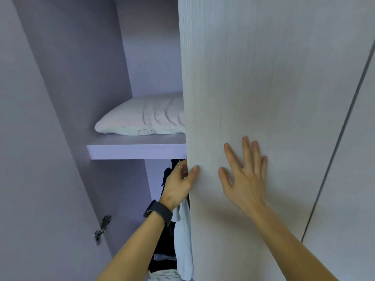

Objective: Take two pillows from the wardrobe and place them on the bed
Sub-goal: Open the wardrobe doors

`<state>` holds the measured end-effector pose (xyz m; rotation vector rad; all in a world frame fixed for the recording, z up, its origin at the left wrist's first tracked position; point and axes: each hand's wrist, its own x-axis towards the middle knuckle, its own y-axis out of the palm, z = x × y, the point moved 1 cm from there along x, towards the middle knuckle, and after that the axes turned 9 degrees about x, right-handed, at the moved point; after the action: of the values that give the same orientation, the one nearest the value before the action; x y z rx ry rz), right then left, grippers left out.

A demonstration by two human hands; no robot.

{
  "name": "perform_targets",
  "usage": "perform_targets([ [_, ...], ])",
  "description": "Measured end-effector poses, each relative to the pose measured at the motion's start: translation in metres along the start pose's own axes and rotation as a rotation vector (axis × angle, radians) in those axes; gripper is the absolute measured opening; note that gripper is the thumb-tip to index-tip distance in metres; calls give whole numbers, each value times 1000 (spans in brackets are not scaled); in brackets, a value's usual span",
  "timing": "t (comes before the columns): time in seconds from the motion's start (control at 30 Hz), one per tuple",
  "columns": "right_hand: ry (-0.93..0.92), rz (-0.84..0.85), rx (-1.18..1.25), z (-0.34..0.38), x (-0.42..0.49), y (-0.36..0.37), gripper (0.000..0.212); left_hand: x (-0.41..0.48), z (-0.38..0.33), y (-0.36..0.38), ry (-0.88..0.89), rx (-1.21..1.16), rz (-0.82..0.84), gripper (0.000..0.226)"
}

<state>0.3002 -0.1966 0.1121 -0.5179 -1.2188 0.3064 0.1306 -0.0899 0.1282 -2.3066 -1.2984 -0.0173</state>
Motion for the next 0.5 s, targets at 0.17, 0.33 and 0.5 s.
perform_targets([
  [0.17,7,86,-31,-9,1,11,75,10,18,2,24,27,-19,11],
  [0.33,116,93,30,11,-9,2,74,8,23,-6,50,-52,53,20],
  [0.5,222,49,184,46,-42,-10,75,-23,33,-13,80,-192,123,28],
])
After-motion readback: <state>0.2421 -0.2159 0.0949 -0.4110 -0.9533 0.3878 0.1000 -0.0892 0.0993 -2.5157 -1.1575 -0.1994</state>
